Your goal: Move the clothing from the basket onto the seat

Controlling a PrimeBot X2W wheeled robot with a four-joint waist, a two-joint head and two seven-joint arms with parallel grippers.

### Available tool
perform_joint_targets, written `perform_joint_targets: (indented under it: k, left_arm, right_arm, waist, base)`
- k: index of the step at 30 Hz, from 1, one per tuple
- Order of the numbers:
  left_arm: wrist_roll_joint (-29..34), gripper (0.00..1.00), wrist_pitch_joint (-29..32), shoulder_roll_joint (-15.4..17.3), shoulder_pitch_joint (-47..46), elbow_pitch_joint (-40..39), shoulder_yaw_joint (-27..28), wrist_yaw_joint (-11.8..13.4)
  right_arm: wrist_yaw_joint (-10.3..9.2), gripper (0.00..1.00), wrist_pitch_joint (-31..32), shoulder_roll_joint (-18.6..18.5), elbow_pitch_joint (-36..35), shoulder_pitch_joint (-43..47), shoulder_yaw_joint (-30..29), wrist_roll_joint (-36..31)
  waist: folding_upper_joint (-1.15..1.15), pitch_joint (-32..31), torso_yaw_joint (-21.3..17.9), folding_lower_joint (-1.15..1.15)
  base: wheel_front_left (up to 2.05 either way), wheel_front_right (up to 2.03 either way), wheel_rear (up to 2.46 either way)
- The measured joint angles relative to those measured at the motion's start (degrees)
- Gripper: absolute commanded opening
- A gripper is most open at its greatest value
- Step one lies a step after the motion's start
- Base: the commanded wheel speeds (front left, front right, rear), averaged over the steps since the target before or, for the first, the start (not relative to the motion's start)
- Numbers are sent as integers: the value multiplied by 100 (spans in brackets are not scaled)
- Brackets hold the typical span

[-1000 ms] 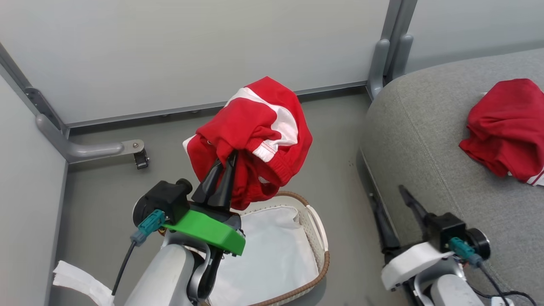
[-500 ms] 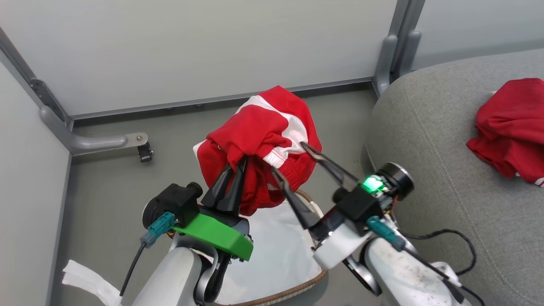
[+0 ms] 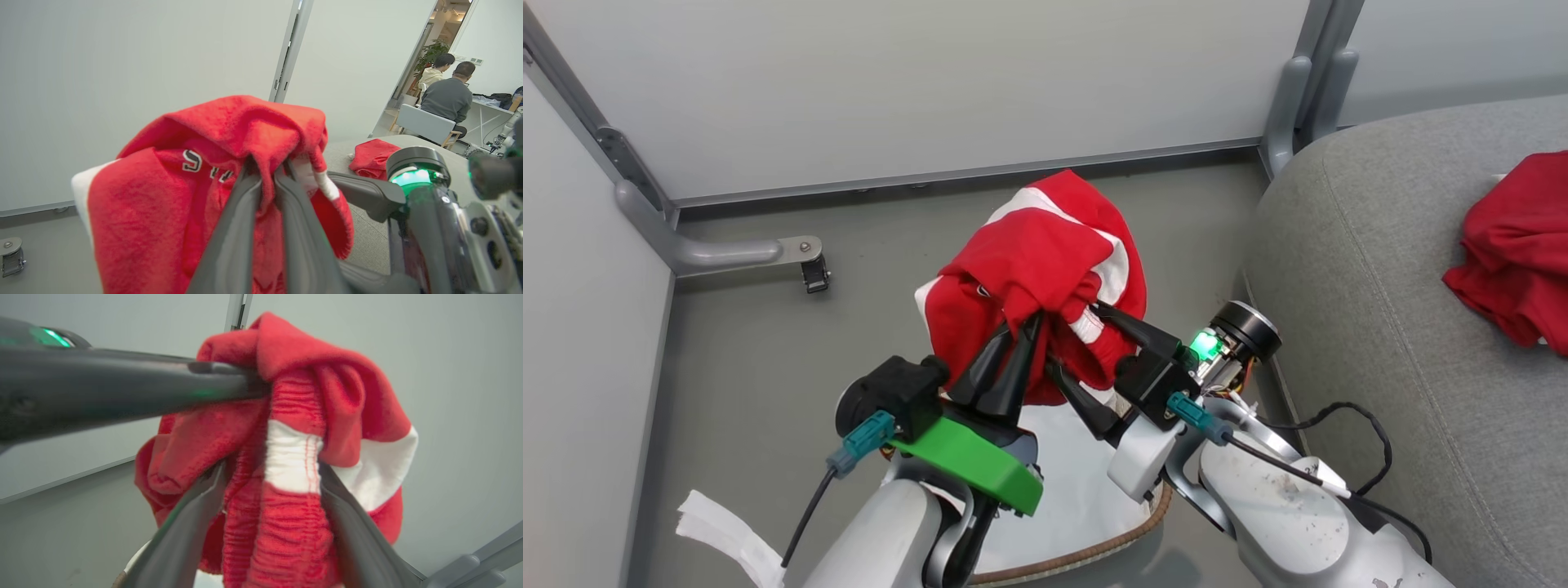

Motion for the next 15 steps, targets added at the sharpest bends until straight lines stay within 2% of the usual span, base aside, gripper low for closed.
perform_joint_targets:
  k: [3,4,5,6,13,14,15]
  left_arm:
    - [-75,0,0,-1,-13,-18,-156,0]
    - [-101,0,0,0,-19,-24,-210,0]
    - [-135,0,0,0,-21,-29,-259,0]
    - [-167,0,0,0,-22,-34,-290,0]
    - [-234,0,0,40,-40,-27,-301,-4]
    - [-246,20,0,51,-39,2,-282,-5]
    - [-243,52,0,58,-37,21,-246,-5]
  right_arm:
    - [0,100,1,0,65,-55,57,151]
    - [0,50,0,1,99,-57,54,220]
    - [0,13,1,-2,134,-59,58,261]
    - [0,0,0,-4,145,-59,60,321]
    - [0,0,1,2,87,-41,-169,570]
    - [0,0,1,5,56,-20,-233,582]
    - [0,0,0,5,31,3,-310,594]
  waist:
    - [0,1,35,0]
    - [0,2,47,0]
    - [0,3,57,0]
    - [0,6,69,0]
    - [0,46,67,0]
    - [0,51,48,0]
    - [0,54,23,0]
  base:
    - [0,0,0]
    - [0,0,0]
    - [0,0,0]
    - [0,0,0]
    - [0,0,0]
    - [0,0,0]
    - [0,0,0]
